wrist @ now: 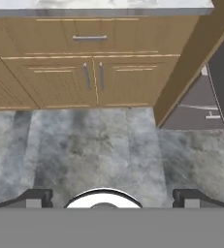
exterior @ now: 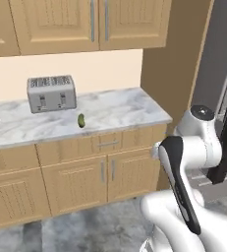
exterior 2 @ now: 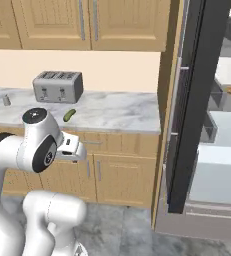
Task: Place the tomato and cucumber inside the fridge drawer. Close the drawer after placing the vegetables.
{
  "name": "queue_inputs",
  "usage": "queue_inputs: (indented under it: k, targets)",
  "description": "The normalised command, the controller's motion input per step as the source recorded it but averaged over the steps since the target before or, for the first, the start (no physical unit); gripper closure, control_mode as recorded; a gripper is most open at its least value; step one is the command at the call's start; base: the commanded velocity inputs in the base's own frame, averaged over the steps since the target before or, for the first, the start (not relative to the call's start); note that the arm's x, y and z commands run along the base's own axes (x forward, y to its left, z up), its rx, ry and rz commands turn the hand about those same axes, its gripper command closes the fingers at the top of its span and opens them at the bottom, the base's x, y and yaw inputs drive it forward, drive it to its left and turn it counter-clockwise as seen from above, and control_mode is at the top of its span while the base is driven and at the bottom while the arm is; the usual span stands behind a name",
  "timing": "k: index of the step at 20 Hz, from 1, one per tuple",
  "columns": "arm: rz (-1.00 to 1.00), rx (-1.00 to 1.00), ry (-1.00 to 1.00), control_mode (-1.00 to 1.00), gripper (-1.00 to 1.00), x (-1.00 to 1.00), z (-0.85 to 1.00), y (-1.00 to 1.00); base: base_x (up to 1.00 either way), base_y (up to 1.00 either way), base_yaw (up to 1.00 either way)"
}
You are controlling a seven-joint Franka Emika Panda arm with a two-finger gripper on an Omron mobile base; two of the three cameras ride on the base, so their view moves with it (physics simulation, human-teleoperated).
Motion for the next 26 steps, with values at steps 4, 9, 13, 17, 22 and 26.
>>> queue_inputs:
  k: [4, 9, 13, 17, 22, 26]
  targets:
    - [0.00, 0.00, 0.00, 1.00, -1.00, 0.00, 0.00, 0.00, 1.00, 1.00, -0.11]
    - [0.00, 0.00, 0.00, 1.00, -1.00, 0.00, 0.00, 0.00, 1.00, 0.79, -0.03]
    - [0.00, 0.03, 0.00, -1.00, -1.00, 0.25, -0.13, -0.06, 0.75, 0.03, 0.00]
    - [0.00, 0.07, 0.02, -1.00, -1.00, 1.00, -0.66, -0.18, 0.00, 0.00, 0.00]
    - [-0.05, -0.02, 0.10, -1.00, -1.00, 1.00, -0.84, 0.50, 0.00, 0.00, 0.00]
    - [-0.06, -0.02, 0.13, -1.00, -1.00, 0.94, -0.22, 0.40, 0.00, 0.00, 0.00]
